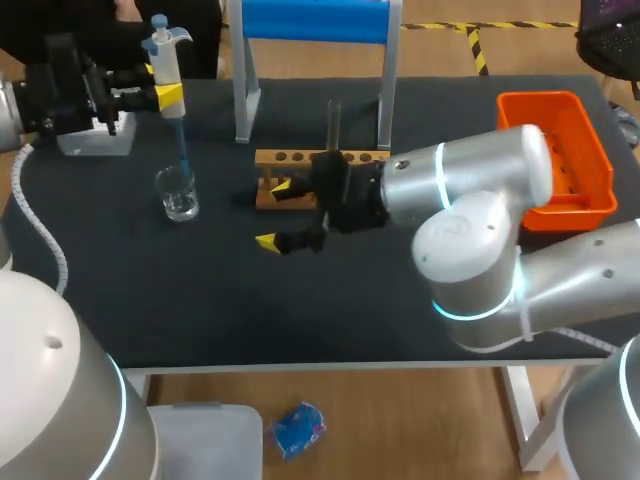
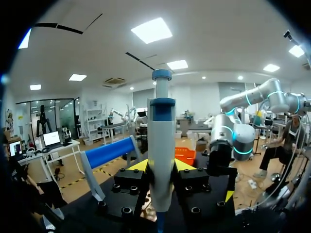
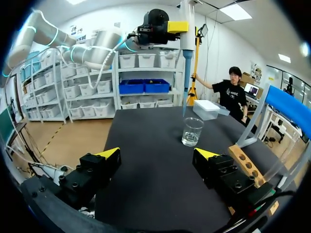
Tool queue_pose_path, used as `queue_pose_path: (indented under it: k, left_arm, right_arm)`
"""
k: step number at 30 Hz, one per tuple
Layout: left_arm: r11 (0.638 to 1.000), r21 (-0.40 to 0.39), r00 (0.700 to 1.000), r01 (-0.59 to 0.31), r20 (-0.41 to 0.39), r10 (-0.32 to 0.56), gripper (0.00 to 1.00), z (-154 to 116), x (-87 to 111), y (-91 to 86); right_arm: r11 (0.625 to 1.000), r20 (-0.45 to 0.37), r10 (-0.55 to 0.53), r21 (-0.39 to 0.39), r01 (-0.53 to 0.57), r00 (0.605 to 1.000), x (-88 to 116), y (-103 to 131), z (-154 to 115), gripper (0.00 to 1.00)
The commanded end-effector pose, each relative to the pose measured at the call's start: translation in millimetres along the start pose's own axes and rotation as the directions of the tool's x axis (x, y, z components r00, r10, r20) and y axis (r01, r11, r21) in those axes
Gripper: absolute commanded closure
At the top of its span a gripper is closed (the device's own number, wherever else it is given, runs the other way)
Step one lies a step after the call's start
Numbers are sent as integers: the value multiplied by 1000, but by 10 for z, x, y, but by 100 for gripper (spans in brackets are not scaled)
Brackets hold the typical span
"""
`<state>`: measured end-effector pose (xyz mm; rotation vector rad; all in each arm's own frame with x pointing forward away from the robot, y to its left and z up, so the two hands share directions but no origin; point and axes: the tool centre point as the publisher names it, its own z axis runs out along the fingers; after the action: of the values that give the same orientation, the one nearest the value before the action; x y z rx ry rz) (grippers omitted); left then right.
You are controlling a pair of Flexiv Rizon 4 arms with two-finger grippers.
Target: Invert the test tube, pick up the pipette, mount the tip to pipette, aspirate from beaker and dispense into the tube, eject the tip, return the pipette, and cap with the stopper.
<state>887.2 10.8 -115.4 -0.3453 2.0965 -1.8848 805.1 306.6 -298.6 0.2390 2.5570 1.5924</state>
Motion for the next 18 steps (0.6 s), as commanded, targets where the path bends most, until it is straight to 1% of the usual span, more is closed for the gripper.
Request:
queue_pose_path:
  k: [1,7,18]
  left_arm:
    - [1000,5,999,-1,-50,1,100,-3,-112,64]
    - [1000,11,998,-3,-56,4,100,-3,-220,118]
    - [1000,11,998,-3,-56,4,100,-3,-220,118]
  right_arm:
    - [1000,69,4,-4,-4,998,10,-55,566,0]
    - [999,93,28,24,-31,995,-109,-169,775,0]
    - [999,93,28,24,-31,995,-109,-169,775,0]
